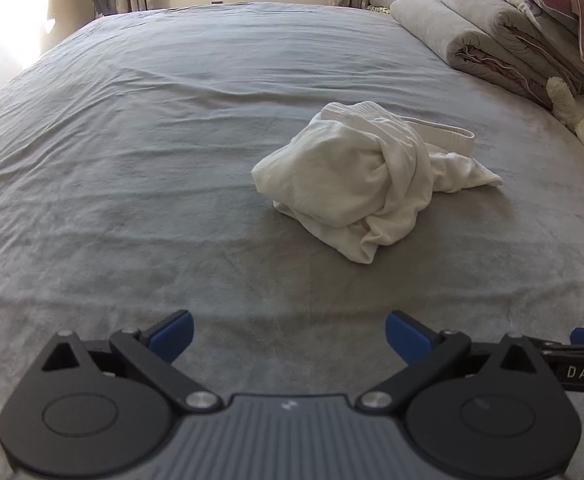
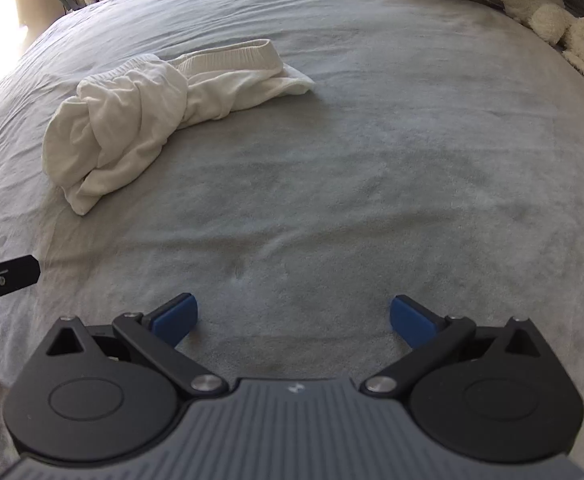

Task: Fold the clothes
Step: 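Grasp the white garment's edge with the left gripper and lift it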

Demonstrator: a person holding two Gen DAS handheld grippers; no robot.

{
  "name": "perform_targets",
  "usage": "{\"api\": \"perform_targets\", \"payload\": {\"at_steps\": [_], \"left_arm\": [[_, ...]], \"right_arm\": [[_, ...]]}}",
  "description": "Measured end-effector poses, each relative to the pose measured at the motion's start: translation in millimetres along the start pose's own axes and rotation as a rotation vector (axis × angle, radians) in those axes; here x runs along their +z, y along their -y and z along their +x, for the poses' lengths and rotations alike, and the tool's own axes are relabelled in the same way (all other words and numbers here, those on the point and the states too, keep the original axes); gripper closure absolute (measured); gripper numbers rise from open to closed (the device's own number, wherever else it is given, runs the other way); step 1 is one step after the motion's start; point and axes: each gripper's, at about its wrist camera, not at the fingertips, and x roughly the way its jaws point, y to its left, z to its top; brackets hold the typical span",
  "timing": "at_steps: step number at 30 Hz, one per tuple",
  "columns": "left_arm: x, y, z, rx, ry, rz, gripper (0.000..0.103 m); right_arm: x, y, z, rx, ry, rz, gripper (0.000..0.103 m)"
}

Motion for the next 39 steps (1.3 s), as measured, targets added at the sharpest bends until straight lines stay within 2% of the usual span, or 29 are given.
{"api": "perform_targets", "payload": {"at_steps": [5, 7, 14, 15, 16, 18, 19, 21, 22, 27, 33, 39], "left_arm": [[16.6, 6.9, 18.0, -0.072, 0.002, -0.025, 0.007], [23.7, 7.1, 29.5, -0.069, -0.016, -0.035, 0.016], [43.0, 8.3, 49.2, -0.041, 0.02, -0.019, 0.03], [44.5, 5.4, 51.7, -0.054, 0.019, -0.032, 0.041], [45.9, 2.4, 54.4, -0.068, 0.016, -0.045, 0.057], [48.5, -1.8, 59.0, -0.091, 0.01, -0.071, 0.069], [49.4, -2.9, 60.0, -0.103, 0.008, -0.081, 0.079], [50.5, -4.3, 60.5, -0.12, 0.006, -0.099, 0.092], [50.5, -3.5, 59.1, -0.124, 0.009, -0.102, 0.095], [44.0, 4.3, 42.4, -0.15, 0.01, -0.073, 0.097], [25.3, 11.7, 2.8, -0.238, 0.003, -0.075, 0.097], [-6.9, 20.9, -26.1, -0.32, -0.028, -0.093, 0.097]], "right_arm": [[-5.6, -1.8, 1.1, -0.007, 0.007, -0.036, 0.0], [-6.2, -3.7, 1.2, -0.01, 0.002, -0.052, 0.0], [3.0, -6.3, 0.0, 0.031, -0.037, -0.071, 0.0], [4.1, -7.6, -1.1, 0.049, -0.036, -0.081, 0.0], [4.7, -9.3, -3.0, 0.067, -0.033, -0.094, 0.0], [4.9, -11.9, -7.0, 0.087, -0.019, -0.108, 0.0], [5.2, -13.2, -9.0, 0.089, -0.007, -0.111, 0.0], [6.0, -14.3, -12.2, 0.094, 0.011, -0.112, 0.0], [6.7, -14.2, -13.5, 0.096, 0.019, -0.11, 0.0], [12.4, -9.0, -18.9, 0.108, 0.057, -0.078, 0.0], [19.9, -2.0, -33.2, 0.142, 0.119, -0.04, 0.0], [22.3, 1.7, -49.4, 0.202, 0.186, -0.016, 0.0]]}}
